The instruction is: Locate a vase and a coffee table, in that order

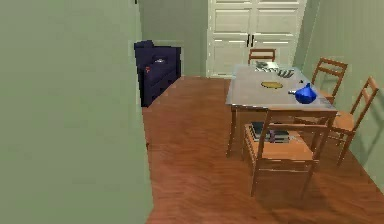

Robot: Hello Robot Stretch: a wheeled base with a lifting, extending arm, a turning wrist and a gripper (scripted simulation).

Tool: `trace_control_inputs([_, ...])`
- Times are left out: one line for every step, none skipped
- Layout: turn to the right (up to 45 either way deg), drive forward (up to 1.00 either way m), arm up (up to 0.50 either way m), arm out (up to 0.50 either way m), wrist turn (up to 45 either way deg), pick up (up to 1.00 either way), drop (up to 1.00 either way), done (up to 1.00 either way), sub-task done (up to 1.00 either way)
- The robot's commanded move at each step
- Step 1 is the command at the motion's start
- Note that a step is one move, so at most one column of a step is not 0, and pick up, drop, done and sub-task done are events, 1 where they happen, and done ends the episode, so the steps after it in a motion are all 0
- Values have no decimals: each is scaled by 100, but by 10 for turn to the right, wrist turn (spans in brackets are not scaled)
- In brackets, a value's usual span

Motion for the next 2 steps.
trace_control_inputs([60,0,0,0,0,0,0,0,0])
trace_control_inputs([0,100,0,0,0,0,0,0,0])
